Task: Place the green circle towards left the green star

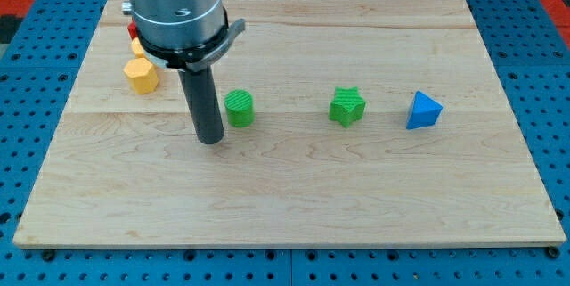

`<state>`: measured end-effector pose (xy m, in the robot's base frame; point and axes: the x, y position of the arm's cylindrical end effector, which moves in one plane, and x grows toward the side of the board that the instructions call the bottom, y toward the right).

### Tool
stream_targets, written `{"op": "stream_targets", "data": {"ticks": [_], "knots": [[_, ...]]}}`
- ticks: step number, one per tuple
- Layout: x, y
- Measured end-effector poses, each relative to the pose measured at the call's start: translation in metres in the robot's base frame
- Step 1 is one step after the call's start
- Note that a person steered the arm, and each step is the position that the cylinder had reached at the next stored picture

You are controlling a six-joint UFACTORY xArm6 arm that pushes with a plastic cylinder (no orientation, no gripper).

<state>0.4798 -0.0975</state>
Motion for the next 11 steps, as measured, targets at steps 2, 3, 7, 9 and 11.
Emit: {"op": "stream_targets", "data": {"ticks": [2, 3, 7, 9, 11], "knots": [[-0.044, 0.013], [-0.042, 0.016], [-0.121, 0.049], [-0.092, 0.040], [-0.079, 0.046]]}}
